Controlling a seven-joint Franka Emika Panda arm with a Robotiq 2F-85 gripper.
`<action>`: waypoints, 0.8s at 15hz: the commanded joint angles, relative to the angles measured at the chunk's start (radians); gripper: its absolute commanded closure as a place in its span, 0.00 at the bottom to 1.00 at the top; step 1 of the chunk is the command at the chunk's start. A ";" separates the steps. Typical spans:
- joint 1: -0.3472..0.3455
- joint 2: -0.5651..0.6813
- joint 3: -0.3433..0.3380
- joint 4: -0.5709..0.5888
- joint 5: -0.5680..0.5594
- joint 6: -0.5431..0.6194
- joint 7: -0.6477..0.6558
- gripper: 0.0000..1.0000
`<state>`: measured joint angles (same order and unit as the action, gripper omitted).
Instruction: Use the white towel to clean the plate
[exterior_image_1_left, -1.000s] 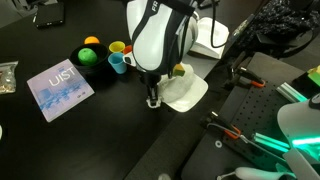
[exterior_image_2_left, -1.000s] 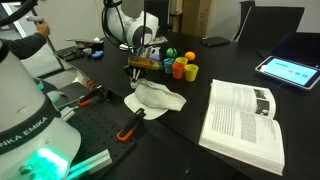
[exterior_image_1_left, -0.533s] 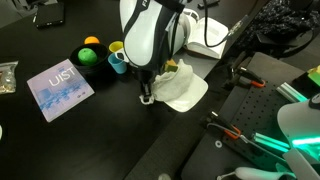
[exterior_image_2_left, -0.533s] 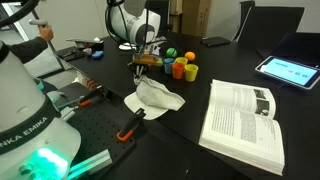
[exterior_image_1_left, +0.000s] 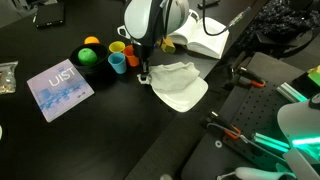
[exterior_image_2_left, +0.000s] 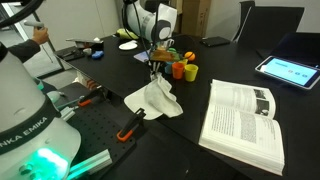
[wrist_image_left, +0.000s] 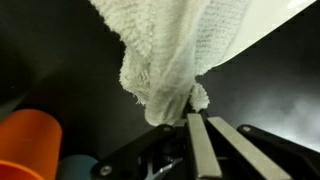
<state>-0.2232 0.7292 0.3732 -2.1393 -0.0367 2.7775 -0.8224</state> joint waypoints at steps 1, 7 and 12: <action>-0.022 -0.026 0.007 -0.020 0.011 0.009 -0.020 0.99; -0.026 -0.039 -0.017 -0.036 0.021 0.023 0.015 0.99; -0.040 -0.083 0.006 -0.160 0.043 0.008 0.031 0.99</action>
<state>-0.2530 0.7150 0.3575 -2.1957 -0.0148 2.7914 -0.8048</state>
